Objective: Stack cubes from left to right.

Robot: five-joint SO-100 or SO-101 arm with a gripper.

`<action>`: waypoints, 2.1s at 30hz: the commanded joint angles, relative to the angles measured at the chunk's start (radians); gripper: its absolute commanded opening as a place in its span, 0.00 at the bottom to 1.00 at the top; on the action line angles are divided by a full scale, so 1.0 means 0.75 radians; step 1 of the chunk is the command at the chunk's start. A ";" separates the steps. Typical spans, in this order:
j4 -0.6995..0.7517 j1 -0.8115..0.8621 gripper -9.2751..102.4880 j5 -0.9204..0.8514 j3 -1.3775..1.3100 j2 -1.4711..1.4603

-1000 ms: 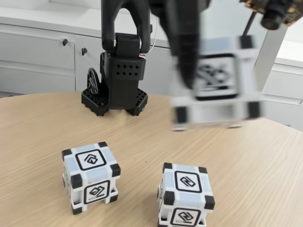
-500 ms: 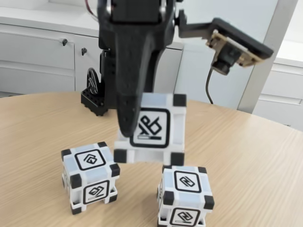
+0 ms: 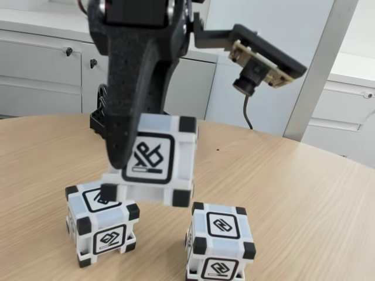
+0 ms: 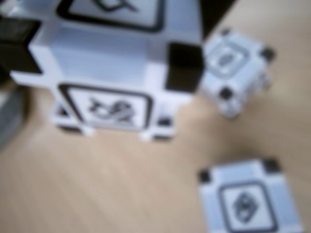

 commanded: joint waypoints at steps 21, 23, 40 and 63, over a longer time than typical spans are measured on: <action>0.323 0.012 0.17 -0.250 -0.012 0.029; 0.350 0.012 0.17 -0.268 -0.012 0.029; 0.356 0.098 0.19 -0.342 -0.010 0.027; 0.337 0.209 0.19 -0.385 -0.012 -0.090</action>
